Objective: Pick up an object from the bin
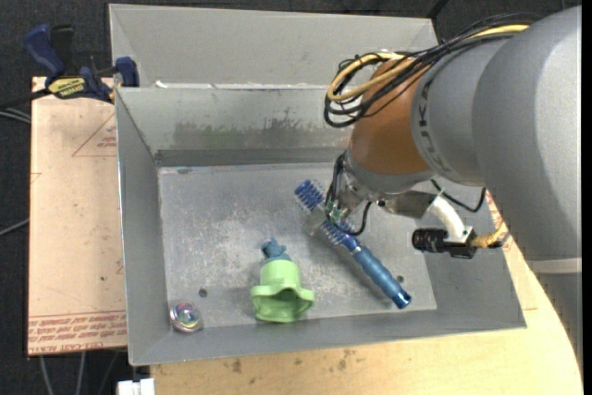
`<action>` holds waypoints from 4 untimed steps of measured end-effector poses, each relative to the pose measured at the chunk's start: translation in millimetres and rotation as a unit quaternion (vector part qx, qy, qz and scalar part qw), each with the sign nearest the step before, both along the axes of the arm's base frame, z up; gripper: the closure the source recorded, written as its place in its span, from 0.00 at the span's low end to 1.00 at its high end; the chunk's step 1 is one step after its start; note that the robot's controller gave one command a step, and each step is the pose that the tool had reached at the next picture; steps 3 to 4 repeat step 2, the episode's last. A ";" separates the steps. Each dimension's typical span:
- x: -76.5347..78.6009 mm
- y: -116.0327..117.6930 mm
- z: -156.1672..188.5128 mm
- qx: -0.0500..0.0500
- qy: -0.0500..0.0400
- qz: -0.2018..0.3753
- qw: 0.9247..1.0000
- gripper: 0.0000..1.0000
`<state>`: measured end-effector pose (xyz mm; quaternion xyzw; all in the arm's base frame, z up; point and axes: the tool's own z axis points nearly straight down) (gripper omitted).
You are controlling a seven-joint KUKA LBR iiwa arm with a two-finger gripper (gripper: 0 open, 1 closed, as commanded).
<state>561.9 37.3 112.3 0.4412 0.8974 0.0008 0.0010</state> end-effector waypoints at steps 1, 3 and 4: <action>0.5 0.0 42.2 0.000 0.000 0.001 1.000 1.00; 0.5 0.1 47.8 0.000 0.001 0.003 1.000 1.00; 0.5 0.1 47.8 0.000 0.001 0.003 1.000 1.00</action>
Offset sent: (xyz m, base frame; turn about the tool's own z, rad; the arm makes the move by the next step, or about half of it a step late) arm -0.0001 -0.0002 0.0407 0.0000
